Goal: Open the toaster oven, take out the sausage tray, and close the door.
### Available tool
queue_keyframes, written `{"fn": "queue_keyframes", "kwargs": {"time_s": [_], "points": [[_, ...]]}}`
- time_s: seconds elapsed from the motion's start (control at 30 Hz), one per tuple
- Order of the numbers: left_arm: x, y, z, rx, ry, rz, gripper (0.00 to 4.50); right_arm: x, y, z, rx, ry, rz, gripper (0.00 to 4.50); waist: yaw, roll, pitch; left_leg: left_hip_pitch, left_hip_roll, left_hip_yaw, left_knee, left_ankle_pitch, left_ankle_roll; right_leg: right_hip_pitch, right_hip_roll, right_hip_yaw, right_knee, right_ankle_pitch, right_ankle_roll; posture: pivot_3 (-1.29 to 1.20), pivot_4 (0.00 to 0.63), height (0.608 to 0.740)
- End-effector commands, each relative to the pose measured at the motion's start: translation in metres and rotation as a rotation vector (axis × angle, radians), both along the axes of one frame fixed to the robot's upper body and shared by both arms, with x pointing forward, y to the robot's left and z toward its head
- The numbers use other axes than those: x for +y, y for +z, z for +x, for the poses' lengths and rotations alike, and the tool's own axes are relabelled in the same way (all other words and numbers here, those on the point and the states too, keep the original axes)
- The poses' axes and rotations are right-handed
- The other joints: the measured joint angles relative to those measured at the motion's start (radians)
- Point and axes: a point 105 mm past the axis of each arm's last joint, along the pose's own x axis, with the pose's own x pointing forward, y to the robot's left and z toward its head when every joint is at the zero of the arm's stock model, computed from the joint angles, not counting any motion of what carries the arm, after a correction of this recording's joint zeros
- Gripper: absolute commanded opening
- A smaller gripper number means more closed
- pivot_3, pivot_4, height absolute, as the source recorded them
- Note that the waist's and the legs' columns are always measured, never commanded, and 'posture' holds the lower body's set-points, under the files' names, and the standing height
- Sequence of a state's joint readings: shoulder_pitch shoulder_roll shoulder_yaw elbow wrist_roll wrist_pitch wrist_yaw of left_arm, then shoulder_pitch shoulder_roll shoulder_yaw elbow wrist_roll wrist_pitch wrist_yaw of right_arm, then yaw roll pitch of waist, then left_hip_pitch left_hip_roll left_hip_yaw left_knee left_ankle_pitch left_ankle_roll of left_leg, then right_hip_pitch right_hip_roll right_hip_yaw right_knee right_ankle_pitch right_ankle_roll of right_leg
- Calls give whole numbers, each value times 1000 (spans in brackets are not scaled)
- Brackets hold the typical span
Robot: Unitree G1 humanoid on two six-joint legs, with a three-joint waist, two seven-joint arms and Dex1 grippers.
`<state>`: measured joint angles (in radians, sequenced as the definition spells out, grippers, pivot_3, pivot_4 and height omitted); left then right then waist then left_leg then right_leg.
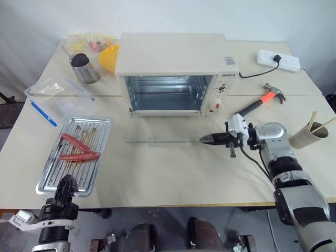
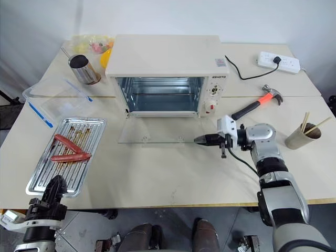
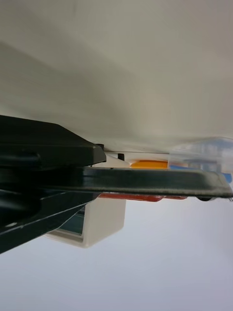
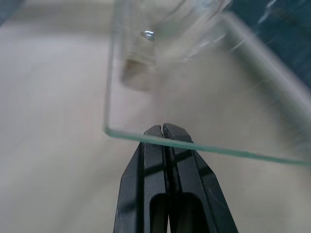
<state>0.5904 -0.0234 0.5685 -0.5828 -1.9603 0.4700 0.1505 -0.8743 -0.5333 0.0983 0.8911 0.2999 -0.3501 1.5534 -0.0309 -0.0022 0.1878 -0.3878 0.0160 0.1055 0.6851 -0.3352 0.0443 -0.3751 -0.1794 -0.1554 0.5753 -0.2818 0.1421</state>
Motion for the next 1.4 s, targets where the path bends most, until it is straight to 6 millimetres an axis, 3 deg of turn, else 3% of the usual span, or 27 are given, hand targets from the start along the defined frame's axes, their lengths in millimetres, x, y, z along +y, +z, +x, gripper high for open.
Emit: {"fn": "queue_keyframes", "kwargs": {"time_s": [0.03, 0.37, 0.47, 0.7, 0.9, 1.07, 1.17, 1.33, 1.4], "points": [[-1, 4, -2, -8, -24, 19, 0, 8, 37, 4, -73, 34, 65, 66, 1, 0, 0, 0, 0, 0, 0, 0, 0, 0, 0, 0, 0, 0, 0, 0, 150, 740], [-13, -6, -3, 20, -172, 50, 0, 33, 98, 27, -195, -41, 183, 66, 1, 0, 0, -1, 0, 0, 0, 0, -1, -1, 1, 0, 1, 0, 0, 0, 150, 740], [-17, -9, -5, 25, -237, 66, 0, 34, 107, 29, -219, -52, 186, 66, 1, 0, 0, 0, 1, 0, 0, 0, -1, -1, 1, 0, 2, 0, 0, 0, 150, 740], [-33, -9, -4, 12, -457, 116, 0, 30, 107, 16, -158, 21, 137, 66, 1, 2, 1, 0, 1, 0, 0, 0, -2, -4, 1, 0, 7, 0, 0, 0, 150, 740], [-47, -5, 12, 7, -688, 198, 0, 6, 77, -11, -58, 96, 27, 66, 12, 3, 2, -1, 0, -6, 0, 0, -4, -4, 1, 0, 12, -1, -1, 0, 150, 740], [-48, -1, 29, 2, -806, 246, 0, -5, 72, -30, -27, 154, 72, 1620, 5, 9, 5, -1, -1, -5, 0, 1, -4, -4, 0, 0, 12, -1, -1, 0, 150, 740], [-60, 4, 46, -12, -937, 283, 0, -27, 62, -38, 27, 128, 72, 2671, 9, 10, 6, 1, -1, -5, -1, 2, -6, -4, 1, -1, 14, -1, -1, 0, 150, 740], [-63, 13, 65, -50, -999, 291, 0, -45, 56, -39, 54, 80, 72, 4479, 3, 10, 6, 1, -1, -3, -1, 4, -6, -4, 1, 0, 14, -1, 0, 0, 150, 740], [-68, 15, 70, -46, -1047, 306, 0, -53, 54, -41, 71, 62, 77, 4479, 3, 10, 6, 2, 0, -1, -1, 5, -6, -4, 0, 0, 14, -1, 0, 0, 150, 740]]}}
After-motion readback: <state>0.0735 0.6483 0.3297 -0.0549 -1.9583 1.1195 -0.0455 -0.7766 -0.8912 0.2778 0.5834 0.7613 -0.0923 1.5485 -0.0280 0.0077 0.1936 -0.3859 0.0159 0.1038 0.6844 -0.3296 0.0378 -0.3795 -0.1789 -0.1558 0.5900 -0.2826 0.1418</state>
